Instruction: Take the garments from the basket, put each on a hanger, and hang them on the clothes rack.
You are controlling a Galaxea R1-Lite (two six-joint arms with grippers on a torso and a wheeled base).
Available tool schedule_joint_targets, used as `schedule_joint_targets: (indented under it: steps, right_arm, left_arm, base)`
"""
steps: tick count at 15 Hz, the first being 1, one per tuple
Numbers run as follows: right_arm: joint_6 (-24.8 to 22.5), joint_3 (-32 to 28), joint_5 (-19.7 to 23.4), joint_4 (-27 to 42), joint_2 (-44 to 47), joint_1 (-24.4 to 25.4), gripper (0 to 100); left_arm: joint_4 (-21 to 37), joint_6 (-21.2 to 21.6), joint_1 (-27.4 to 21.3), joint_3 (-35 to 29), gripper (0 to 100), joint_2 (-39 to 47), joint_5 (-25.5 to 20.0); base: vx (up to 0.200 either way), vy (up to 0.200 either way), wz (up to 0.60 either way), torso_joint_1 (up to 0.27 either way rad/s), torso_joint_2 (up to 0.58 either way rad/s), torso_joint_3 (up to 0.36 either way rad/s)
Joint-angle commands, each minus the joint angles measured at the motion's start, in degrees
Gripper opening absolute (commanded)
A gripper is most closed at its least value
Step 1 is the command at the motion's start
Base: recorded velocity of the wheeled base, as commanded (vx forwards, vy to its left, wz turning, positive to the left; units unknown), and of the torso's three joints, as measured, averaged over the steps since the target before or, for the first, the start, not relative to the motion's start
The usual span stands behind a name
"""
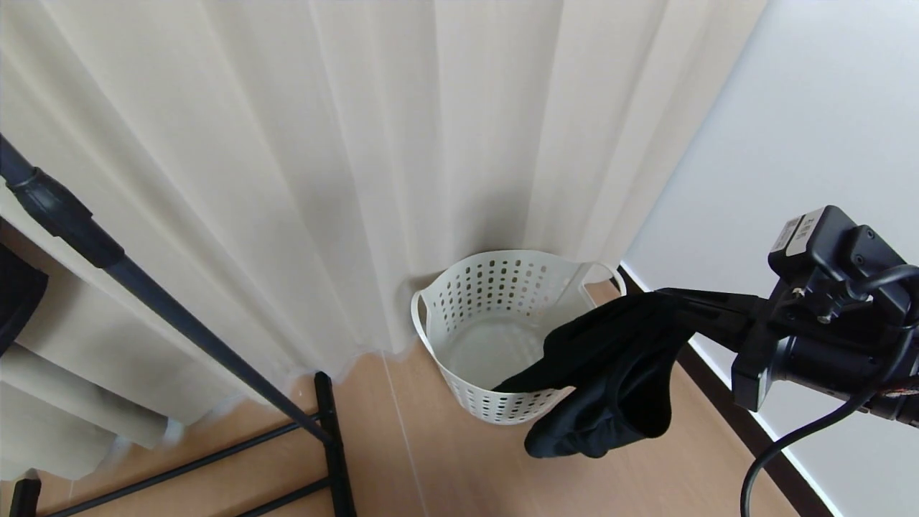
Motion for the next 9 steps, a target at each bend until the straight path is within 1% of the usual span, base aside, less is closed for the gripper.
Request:
schedule_joint_targets:
  steps: [1,9]
  right_arm:
    - [0.0,0.0,0.0,-0.1,0.3,0.0,0]
    - [0.0,1.3,0.1,-0.2,-0.4,0.1,0]
  left_arm:
    - [0.0,0.0,0.0,0.0,100,0.0,0.0]
    - [0.0,-0.1,0.0,0.0,100,0.0,0.0]
  base:
    - [0.000,0.000,0.00,-0.002,0.00,0.207]
    - [0.000,0.000,0.00,-0.001,0.00,0.202]
